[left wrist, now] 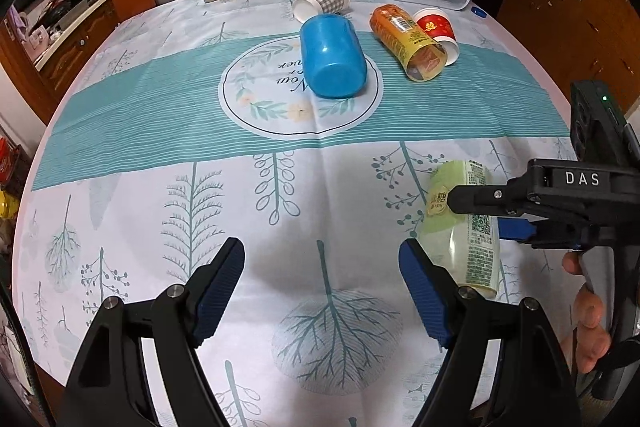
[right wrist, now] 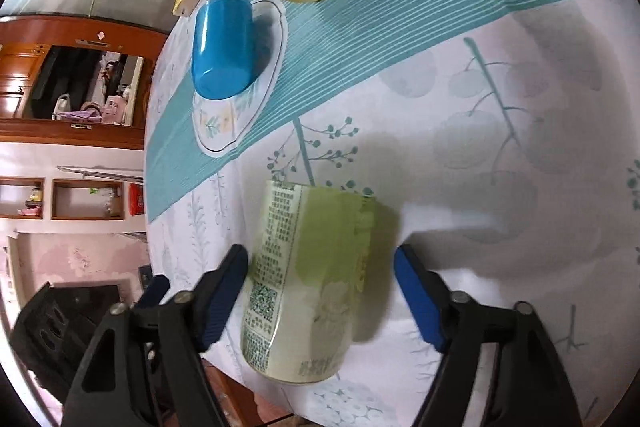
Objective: Flip cup upright
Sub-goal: 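Lift the green cup with the right tool and rotate it upright, then lower the upright green cup onto the cloth and open the right tool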
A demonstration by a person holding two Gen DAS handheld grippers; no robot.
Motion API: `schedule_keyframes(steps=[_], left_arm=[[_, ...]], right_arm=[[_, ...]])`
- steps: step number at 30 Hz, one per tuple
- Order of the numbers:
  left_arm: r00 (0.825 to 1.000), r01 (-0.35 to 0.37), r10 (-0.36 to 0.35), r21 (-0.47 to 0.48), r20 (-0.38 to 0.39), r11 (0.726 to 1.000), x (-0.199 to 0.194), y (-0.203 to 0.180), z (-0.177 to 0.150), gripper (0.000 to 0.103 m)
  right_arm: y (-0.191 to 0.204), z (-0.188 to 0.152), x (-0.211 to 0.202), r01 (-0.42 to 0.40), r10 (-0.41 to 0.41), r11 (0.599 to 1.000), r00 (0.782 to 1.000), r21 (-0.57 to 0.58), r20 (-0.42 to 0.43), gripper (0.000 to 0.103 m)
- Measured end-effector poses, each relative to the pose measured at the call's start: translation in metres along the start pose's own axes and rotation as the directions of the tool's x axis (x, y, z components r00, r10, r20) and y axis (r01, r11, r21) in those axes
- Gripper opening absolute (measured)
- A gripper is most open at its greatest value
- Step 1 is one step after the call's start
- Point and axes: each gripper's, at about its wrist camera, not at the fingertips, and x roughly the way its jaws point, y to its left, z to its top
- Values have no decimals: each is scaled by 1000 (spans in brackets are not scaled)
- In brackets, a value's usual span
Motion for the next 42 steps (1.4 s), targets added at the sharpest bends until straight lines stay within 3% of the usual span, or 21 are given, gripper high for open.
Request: schedule_keyframes(steps=[6, 11, 14, 18, 21, 24, 36, 38, 42], left_arm=[[1000, -8, 8, -28, 8, 1000, 0, 12, 1, 78], [1000, -14, 15, -60, 15, 998, 0, 21, 2, 78], [1000, -12, 13, -75, 13, 997, 2, 24, 2, 78], [1000, -14, 14, -80, 8, 997, 4, 26, 0, 78], [1000, -13, 13, -85, 7, 996, 6, 28, -2, 78], [1000, -12, 13, -92, 6, 996, 6, 30, -3, 78], [1000, -10, 11, -107, 13, 994, 4, 33, -8, 78], [1000, -10, 11, -106, 15, 994, 3, 33, -10, 78], [1000, -12, 14, -106, 22, 994, 0, 33, -13, 78]], right_arm=[[8, 5, 0, -25, 24, 999, 1000, -30, -6, 58], [37, 4, -19, 72, -42, 982, 985, -175, 167, 58], [65, -6, -28, 209, -90, 922, 934, -325, 345, 58], [89, -28, -20, 372, -80, 794, 848, -481, 524, 58], [98, -46, -7, 477, -61, 688, 790, -548, 611, 58], [97, -59, 1, 522, -54, 640, 762, -563, 645, 59], [96, -79, 2, 536, -70, 620, 765, -573, 640, 64], [96, -82, 3, 541, -78, 612, 767, -577, 637, 78], [95, -88, 5, 549, -79, 601, 764, -581, 640, 82]])
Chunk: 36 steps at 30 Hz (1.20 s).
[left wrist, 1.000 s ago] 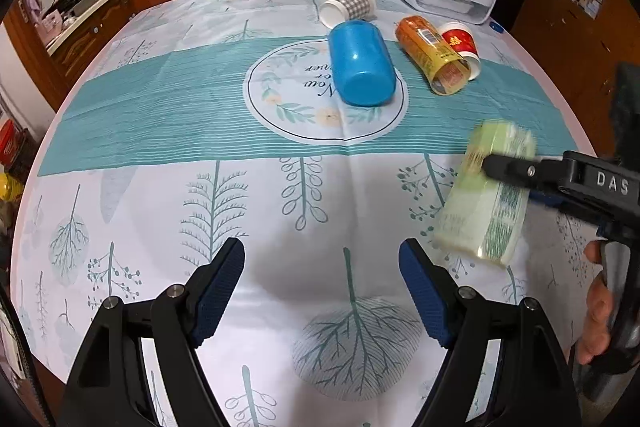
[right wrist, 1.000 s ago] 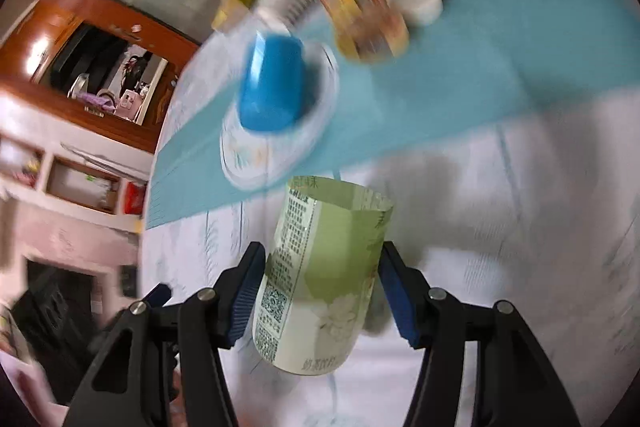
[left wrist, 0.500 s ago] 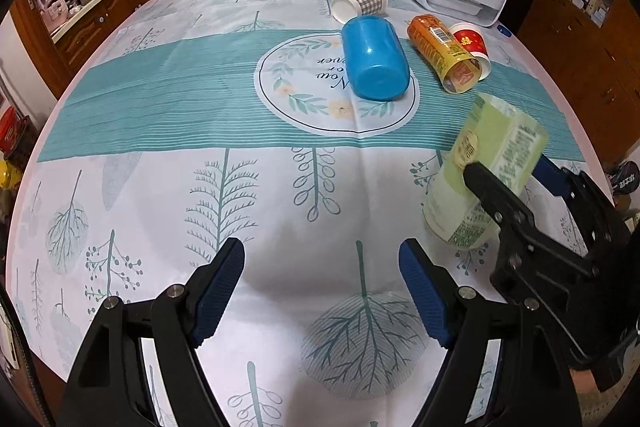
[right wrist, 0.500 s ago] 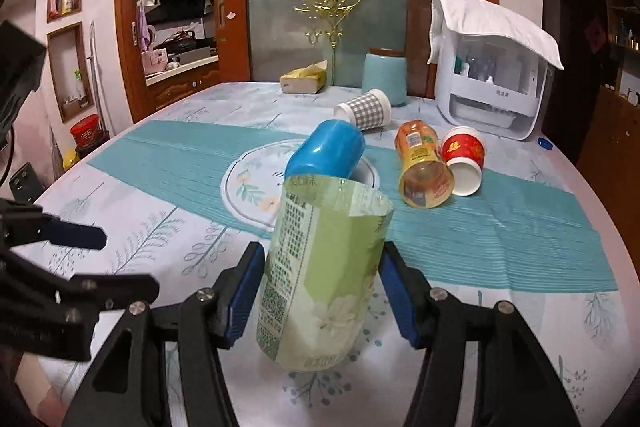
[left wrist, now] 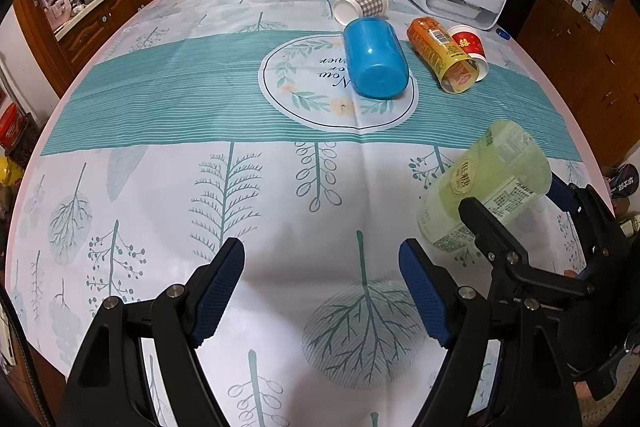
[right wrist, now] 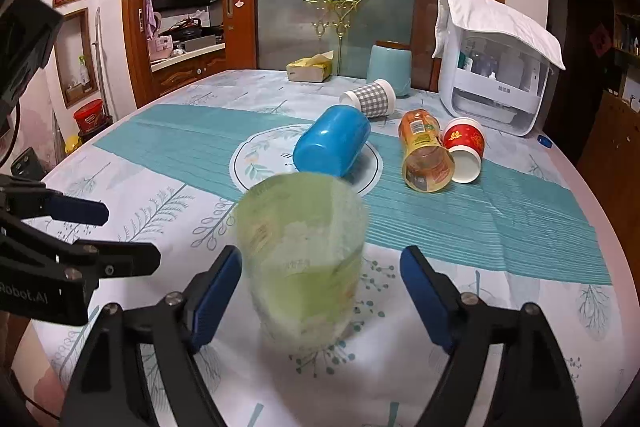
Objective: Flip cup upright
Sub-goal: 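Lower the upright green cup onto the cloth and open the right tool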
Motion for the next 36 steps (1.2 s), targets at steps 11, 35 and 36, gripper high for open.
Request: schedule_keyframes(steps=[11, 35, 36], left_arm=[[1000, 6, -6, 1, 5, 1000, -12, -5, -18, 82], [992, -37, 31, 44, 124, 998, -61, -43, -55, 89], [991, -37, 31, 43, 128, 998, -63, -43, -55, 89]], right_arm=[[1, -11, -19, 9, -9, 1000, 1000, 19, -16, 82], [-30, -28, -101, 97, -74, 961, 992, 259, -98, 82], [-29, -27, -105, 104, -82, 961, 992, 257, -95, 82]])
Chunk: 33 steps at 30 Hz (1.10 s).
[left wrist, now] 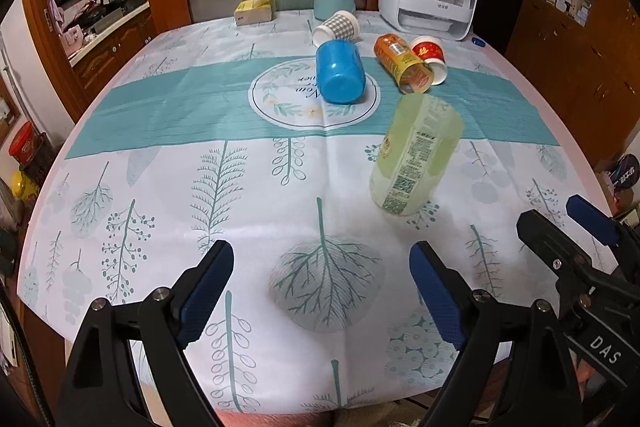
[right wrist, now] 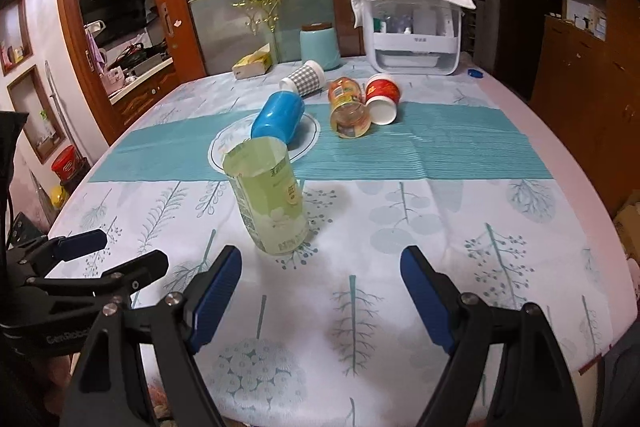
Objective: Flip cup upright
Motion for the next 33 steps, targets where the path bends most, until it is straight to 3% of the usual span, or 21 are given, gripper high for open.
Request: schedule_keyframes(steps=[12, 33], left_arm=[[997, -7, 8, -20, 75, 1000, -27, -9, -6, 90], [996, -11, 15, -42, 90, 999, -34, -15, -4, 92]], right_arm=[[2, -3, -33, 40, -38, 999, 996, -30, 78, 82], [0, 3, -44, 20, -19, 1000, 997, -10, 77, 82]])
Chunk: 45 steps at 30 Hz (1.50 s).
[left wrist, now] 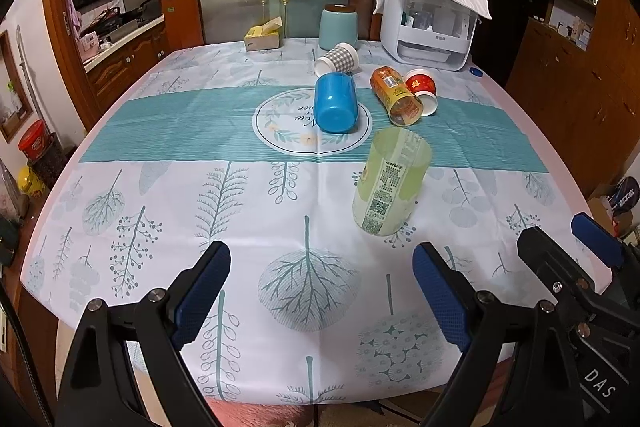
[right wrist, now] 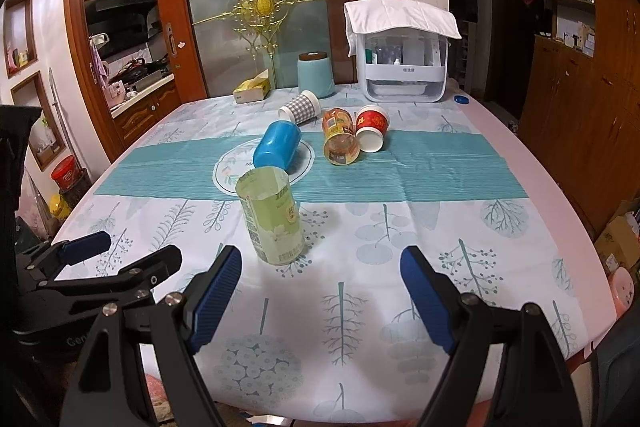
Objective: Flip cup upright
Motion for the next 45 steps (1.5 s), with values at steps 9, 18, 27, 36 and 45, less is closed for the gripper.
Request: schedule_keyframes(steps=[9, 18, 27, 36, 45], left_arm=[[1000, -9, 9, 4, 7, 1000, 0, 0, 1, 92], [1000, -15, 15, -1, -5, 1000, 5, 1, 2, 92], [1000, -29, 29, -13, -11, 999, 9, 3, 3, 92], [999, -33, 33, -21, -22, 999, 11, 5, 2, 92], [999, -42, 42, -13, -14, 999, 12, 4, 1, 92]], right_arm=[[-1, 0, 0, 2, -2, 1000, 1000, -2, 2, 82], [-1, 1, 2, 1, -1, 1000, 1000, 1, -8, 82], [1, 0, 8, -2, 2, 1000, 1000, 8, -15, 82], [4, -1, 9, 6, -6, 1000, 1000, 4, -20, 82], [5, -2, 11, 5, -5, 1000, 1000, 0, -21, 82]])
